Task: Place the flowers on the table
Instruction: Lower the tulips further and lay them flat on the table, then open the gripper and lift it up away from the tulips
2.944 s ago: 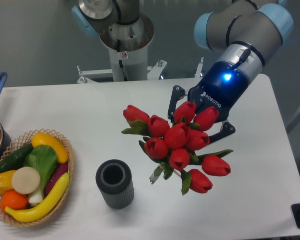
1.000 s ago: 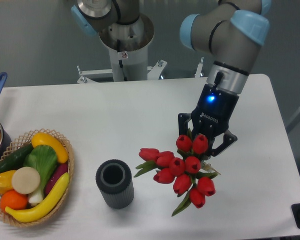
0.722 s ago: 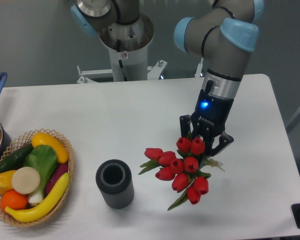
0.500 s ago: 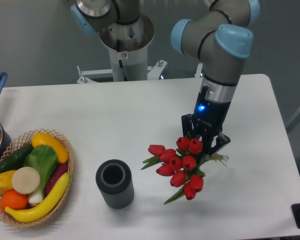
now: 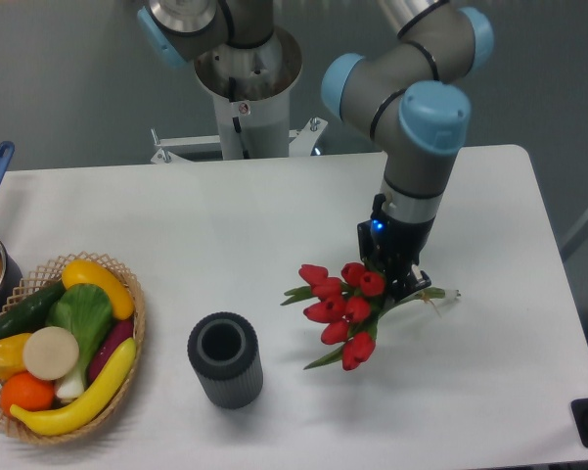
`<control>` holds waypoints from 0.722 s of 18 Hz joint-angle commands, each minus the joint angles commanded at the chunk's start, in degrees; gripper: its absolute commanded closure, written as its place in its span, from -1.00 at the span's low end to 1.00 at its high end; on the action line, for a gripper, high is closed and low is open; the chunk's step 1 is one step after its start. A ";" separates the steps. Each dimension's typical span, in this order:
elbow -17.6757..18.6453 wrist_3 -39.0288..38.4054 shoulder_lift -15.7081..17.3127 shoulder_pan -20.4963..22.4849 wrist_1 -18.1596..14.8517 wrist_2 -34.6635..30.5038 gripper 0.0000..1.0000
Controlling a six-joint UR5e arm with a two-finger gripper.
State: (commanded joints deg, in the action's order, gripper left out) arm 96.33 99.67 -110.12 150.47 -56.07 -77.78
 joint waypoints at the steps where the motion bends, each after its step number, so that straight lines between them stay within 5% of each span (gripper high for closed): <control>1: 0.09 0.00 -0.53 -0.44 0.00 0.00 0.25; 7: 0.70 -0.09 -1.94 -1.41 0.00 0.00 0.23; 11: 0.35 0.00 -1.76 -1.49 -0.09 0.00 0.00; 12: 0.09 0.00 -1.41 -1.41 -0.09 0.00 -0.15; 13: -0.35 0.00 -1.24 -1.49 0.00 0.09 -0.66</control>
State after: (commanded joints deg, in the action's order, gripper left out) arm 95.98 99.67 -111.36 148.98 -56.08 -77.70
